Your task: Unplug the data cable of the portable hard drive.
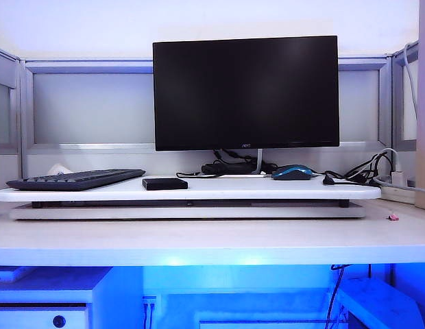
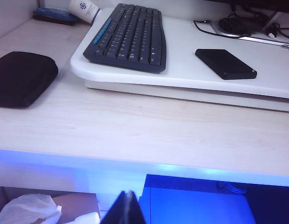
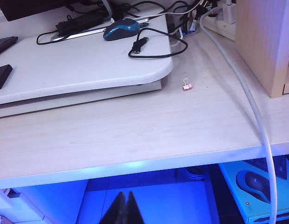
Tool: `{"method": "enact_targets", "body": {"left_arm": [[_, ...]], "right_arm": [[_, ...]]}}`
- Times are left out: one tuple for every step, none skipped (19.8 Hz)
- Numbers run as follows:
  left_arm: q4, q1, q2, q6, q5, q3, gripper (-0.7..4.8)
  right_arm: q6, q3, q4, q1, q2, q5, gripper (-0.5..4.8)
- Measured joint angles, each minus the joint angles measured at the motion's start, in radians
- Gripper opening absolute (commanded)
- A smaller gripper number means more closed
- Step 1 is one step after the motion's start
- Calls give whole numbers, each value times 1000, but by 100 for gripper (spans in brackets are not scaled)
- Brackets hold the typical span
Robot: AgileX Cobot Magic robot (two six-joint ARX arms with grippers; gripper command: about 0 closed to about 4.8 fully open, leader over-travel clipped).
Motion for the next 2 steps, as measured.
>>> {"method": "enact_targets", "body": {"left_arm": [[0, 0, 0, 0, 0, 0, -6], [0, 0, 0, 0, 0, 0, -6]], "right_arm": [[0, 0, 0, 0, 0, 0, -7], [0, 0, 0, 0, 0, 0, -7]]}}
